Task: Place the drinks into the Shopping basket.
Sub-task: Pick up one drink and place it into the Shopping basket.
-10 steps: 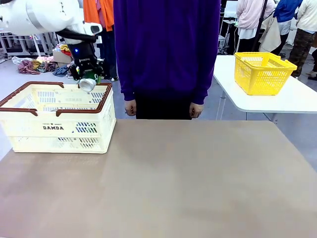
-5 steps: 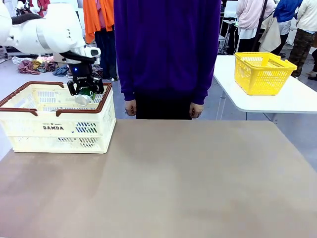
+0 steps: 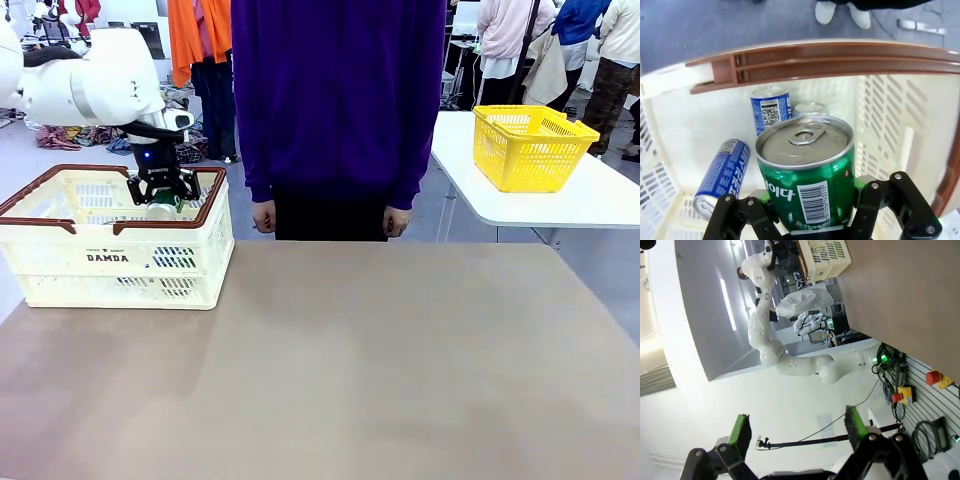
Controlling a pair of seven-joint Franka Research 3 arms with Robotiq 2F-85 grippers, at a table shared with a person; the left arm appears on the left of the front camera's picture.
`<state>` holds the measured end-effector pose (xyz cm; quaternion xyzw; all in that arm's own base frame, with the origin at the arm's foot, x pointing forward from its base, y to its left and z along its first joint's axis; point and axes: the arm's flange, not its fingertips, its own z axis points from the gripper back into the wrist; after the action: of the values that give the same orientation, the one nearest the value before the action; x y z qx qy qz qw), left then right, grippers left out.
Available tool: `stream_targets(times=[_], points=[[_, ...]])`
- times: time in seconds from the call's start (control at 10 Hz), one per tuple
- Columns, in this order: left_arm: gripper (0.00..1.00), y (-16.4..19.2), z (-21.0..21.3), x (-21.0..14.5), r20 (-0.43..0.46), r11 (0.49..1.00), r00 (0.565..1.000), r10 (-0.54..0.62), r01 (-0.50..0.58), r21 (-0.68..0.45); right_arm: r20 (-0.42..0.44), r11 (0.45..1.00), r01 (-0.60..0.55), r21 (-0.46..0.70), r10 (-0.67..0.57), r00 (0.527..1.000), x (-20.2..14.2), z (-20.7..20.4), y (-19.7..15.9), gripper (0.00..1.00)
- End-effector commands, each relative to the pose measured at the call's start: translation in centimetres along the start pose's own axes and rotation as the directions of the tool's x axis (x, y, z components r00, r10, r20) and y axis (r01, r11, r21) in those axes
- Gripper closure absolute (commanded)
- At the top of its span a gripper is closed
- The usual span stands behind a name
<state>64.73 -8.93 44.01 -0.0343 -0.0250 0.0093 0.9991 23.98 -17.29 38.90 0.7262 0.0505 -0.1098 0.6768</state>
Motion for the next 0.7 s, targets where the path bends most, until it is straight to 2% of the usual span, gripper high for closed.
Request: stream_targets(times=[0.0,0.4,0.5,0.6], points=[[1.0,0.2,-1.5,-0.4,-0.006,0.999,1.0,0.017,-0.017,0.034,-0.005,1.0,0.02,0.006,-0.02,1.0,-0.3,0.1,0.6,0.0],[1.0,-0.2,-2.2,-0.7,-0.031,1.0,1.0,-0.001,0.002,0.03,-0.005,1.0,0.02,0.006,-0.02,1.0,-0.3,0.1,0.6,0.0],[0.84,-0.2,-2.5,-0.6,-0.038,1.0,0.999,-0.001,0.002,0.029,-0.005,1.0,0.02,0.006,-0.02,1.0,-0.3,0.1,0.6,0.0],[0.26,-0.3,-2.5,-0.6,-0.041,1.0,0.999,-0.003,0.004,0.025,-0.005,1.0,0.02,0.006,-0.02,1.0,-0.3,0.1,0.6,0.0]])
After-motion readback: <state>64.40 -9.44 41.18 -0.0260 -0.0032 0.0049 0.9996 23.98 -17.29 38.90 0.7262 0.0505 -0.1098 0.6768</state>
